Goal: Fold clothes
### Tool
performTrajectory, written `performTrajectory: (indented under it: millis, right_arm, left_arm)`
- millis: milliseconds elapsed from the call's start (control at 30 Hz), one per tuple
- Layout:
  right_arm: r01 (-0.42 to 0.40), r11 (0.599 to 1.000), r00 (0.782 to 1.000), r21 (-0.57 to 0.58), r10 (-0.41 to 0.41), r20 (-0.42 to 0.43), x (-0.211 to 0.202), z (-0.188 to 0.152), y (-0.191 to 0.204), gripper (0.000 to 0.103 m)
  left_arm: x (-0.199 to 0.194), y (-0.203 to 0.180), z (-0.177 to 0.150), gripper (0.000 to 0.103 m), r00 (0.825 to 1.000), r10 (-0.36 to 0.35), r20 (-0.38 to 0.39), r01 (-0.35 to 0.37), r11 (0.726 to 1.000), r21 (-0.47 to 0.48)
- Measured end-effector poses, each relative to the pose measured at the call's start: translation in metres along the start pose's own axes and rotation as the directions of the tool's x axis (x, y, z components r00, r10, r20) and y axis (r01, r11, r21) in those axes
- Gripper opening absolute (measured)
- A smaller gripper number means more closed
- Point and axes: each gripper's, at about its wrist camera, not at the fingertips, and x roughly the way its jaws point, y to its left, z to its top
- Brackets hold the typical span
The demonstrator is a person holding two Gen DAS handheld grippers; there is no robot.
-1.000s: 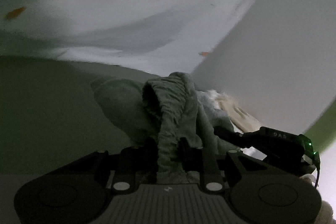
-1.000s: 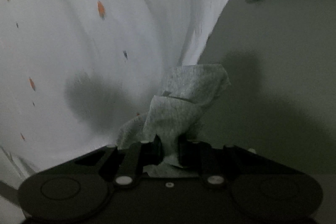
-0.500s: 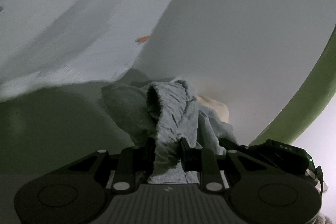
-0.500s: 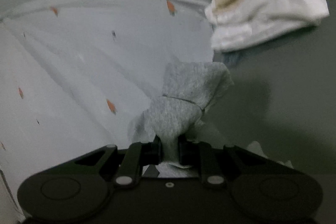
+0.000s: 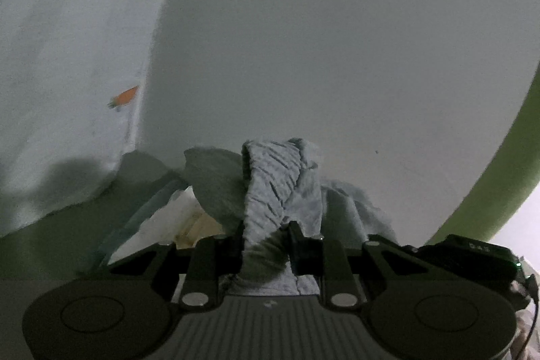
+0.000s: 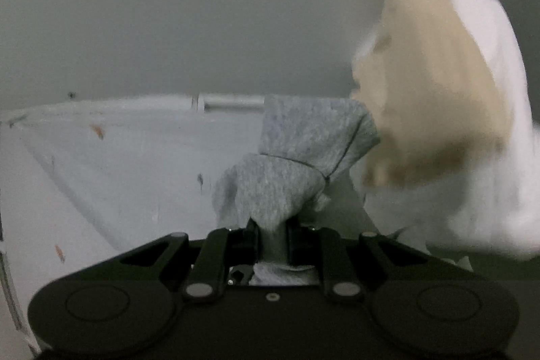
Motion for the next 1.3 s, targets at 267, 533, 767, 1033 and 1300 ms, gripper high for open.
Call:
performTrajectory:
  millis: [267,533,767,1033,1300]
  right_arm:
    - [0.17,0.967,0.965,-0.19,-0.124,0.233,0.017,0.057,0.006,0.017]
    - [0.722,0.427,0.691,-0.544,-0.418,0.59,0.055,0.041,0.02,0.056]
    - [0.686,0.323,0.697,-0.652,-0.548,0.462,0.098,0.025,-0.012,0.078]
    - [0.695,0.194,0.658,-0.692,-0.561,0.502,0.098,0.012,0.022,0.084]
    - [0.603,0.154,0.722,-0.783,-0.524,0.452,0.072,-0.043,0.05,0.102]
  left_arm:
    - [0.121,0.007,0.042,0.025,0.996,-0.011,-0.083,0.015,0.999,0.047]
    - [0.205,0.051,0.01,0.037,0.97,0.144,-0.195,-0.148,0.989,-0.007]
    - [0.214,0.085,-0.003,0.074,0.976,0.116,-0.184,-0.142,0.981,-0.136]
    - [0.152,0.064,-0.005,0.074,0.975,0.2,-0.095,-0.198,0.98,0.033]
    - [0.044,0.02,-0.045,0.09,0.938,0.343,0.056,-0.344,0.939,0.009]
